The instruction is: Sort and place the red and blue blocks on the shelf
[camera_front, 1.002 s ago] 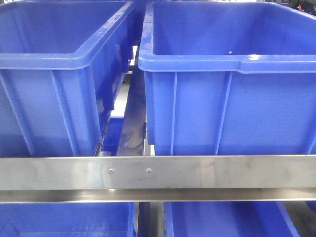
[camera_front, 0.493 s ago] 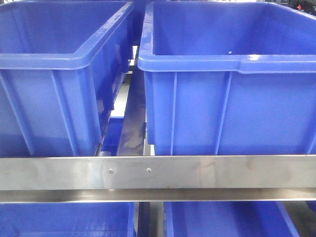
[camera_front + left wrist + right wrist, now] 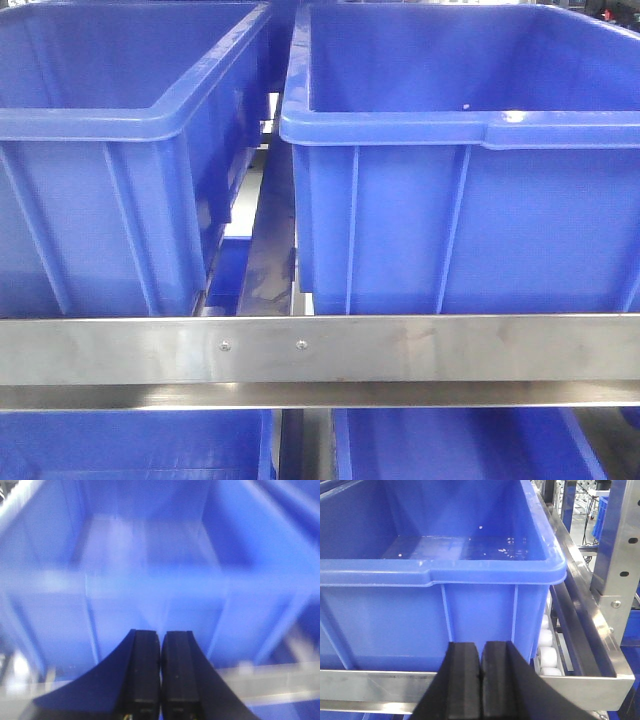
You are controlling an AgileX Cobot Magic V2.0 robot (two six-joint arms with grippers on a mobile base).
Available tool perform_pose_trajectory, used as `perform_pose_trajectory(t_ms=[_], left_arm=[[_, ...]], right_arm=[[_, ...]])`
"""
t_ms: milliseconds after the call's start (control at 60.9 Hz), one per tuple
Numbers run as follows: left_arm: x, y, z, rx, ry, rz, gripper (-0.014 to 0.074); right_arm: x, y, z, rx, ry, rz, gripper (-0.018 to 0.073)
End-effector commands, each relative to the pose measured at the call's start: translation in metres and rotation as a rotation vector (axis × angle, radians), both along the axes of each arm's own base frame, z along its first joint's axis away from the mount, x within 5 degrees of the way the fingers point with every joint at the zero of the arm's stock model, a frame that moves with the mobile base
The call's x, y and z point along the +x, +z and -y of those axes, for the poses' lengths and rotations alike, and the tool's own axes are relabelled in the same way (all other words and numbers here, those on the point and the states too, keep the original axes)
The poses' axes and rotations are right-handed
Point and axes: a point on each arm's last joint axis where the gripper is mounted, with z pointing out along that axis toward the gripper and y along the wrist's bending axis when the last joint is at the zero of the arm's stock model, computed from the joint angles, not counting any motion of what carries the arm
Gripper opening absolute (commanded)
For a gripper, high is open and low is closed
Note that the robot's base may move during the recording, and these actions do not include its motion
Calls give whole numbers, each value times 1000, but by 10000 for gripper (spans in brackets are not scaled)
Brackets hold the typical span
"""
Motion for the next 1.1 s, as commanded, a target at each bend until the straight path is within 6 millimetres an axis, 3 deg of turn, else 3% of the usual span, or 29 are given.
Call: perform_pose_trajectory(t_ms=[0, 230, 1085], left_arm=[[-5, 1, 2, -48, -34, 120, 132], [-12, -23, -1, -103, -11, 162, 132], [-12, -20, -2, -51, 15, 199, 132]], right_arm=[[-3, 15, -1, 2, 10, 119, 50], [-3, 15, -1, 2, 10, 119, 50], [-3, 15, -1, 2, 10, 118, 50]])
